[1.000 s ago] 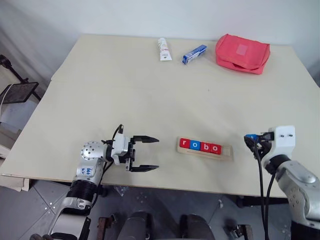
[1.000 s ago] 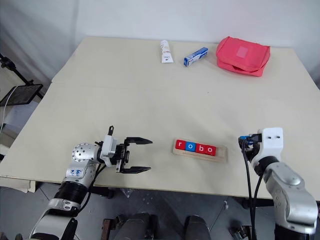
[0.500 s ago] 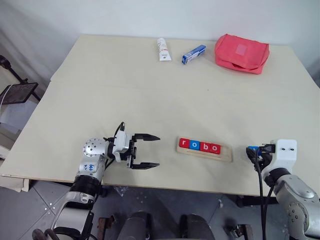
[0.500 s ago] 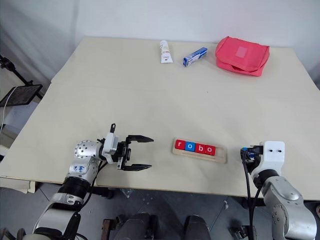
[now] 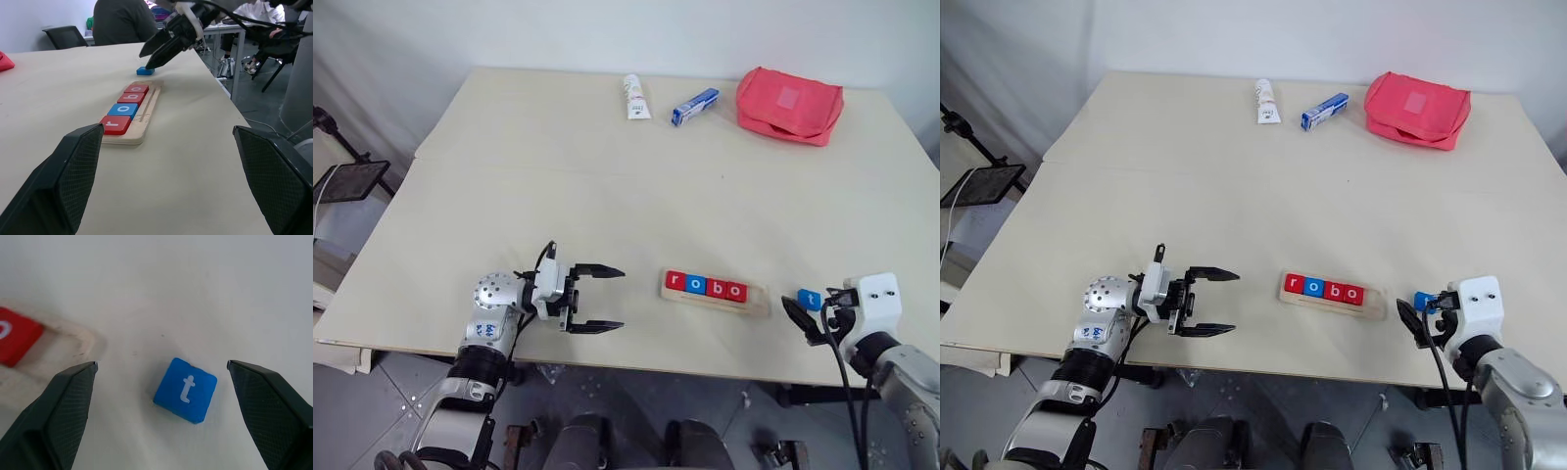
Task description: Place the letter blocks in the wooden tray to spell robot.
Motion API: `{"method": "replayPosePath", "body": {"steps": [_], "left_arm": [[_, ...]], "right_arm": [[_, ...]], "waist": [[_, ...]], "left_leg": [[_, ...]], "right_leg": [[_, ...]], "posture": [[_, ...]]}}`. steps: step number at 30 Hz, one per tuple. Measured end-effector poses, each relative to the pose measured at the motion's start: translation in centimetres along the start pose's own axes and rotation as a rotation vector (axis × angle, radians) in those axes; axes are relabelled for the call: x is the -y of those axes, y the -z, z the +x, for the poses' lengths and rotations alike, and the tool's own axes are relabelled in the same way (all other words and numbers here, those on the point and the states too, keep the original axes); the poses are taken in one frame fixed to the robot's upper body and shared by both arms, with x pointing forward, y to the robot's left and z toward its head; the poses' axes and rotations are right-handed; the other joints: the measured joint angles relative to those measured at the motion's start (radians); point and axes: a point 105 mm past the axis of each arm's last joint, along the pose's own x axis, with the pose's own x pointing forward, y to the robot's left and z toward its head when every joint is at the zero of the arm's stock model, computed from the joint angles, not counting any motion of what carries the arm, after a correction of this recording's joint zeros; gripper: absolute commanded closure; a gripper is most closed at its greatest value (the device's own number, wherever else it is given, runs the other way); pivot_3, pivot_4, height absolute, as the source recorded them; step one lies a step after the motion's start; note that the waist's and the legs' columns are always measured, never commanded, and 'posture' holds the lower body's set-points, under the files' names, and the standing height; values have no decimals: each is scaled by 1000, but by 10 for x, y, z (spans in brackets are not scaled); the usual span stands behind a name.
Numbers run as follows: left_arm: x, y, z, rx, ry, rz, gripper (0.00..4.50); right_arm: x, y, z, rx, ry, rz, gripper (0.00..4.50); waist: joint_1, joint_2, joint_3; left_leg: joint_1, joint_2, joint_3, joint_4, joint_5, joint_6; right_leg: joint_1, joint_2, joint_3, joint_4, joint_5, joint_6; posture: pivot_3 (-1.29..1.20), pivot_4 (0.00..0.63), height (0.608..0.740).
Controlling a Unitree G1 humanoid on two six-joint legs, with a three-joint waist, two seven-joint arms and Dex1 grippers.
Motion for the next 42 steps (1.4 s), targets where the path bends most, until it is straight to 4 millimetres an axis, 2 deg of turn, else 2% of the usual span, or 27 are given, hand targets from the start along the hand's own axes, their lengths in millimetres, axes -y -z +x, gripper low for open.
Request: {"method": "replayPosePath", "body": {"steps": [5,11,15,20,27,36,37,42], "left_arm": [[4,0,0,2,0,-1,0],[3,-1,0,3,-6,4,0],[4,-1,0,3,-10,9,0],[6,-2,0,3,-21,7,0],[8,-2,-1,-3,-40,3,0],[8,-3,-3,-12,-52,0,0],[8,-3,-4,-13,-53,0,0],[7,-3,-3,-13,-53,1,0]], "right_arm": [[12,-17,-7,-74,-199,-221,49],[23,-10,-2,-201,-398,-402,49],[32,-13,7,-245,-483,-523,49],[35,-6,17,-292,-569,-588,49],[48,-4,32,-341,-600,-630,49],[51,-3,36,-352,-618,-610,2920],[51,-3,37,-353,-618,-610,3040],[46,-7,37,-357,-619,-600,3038]], "waist": [[1,-1,0],[0,-1,1],[0,-1,1],[1,-1,1],[-1,-1,1],[0,-1,1],[0,-1,1],[0,-1,1]], "left_leg": [[1,1,0,0,0,0],[0,0,0,1,0,1],[0,1,0,1,0,1],[0,1,0,2,0,1],[0,1,0,2,0,1],[0,1,-1,3,0,1],[0,1,-1,3,0,1],[-1,1,-1,3,0,1]], "right_leg": [[2,0,-1,-2,0,0],[2,0,-2,-2,0,0],[2,0,-2,-2,0,0],[2,-1,-3,-2,0,0],[2,0,-3,-3,0,0],[3,-1,-3,-3,0,0],[3,-1,-3,-3,0,0],[3,-1,-3,-2,0,0]], "posture": [[0,150,740],[0,150,740],[0,150,740],[0,150,740],[0,150,740],[0,150,740],[0,150,740],[0,150,740]]}}
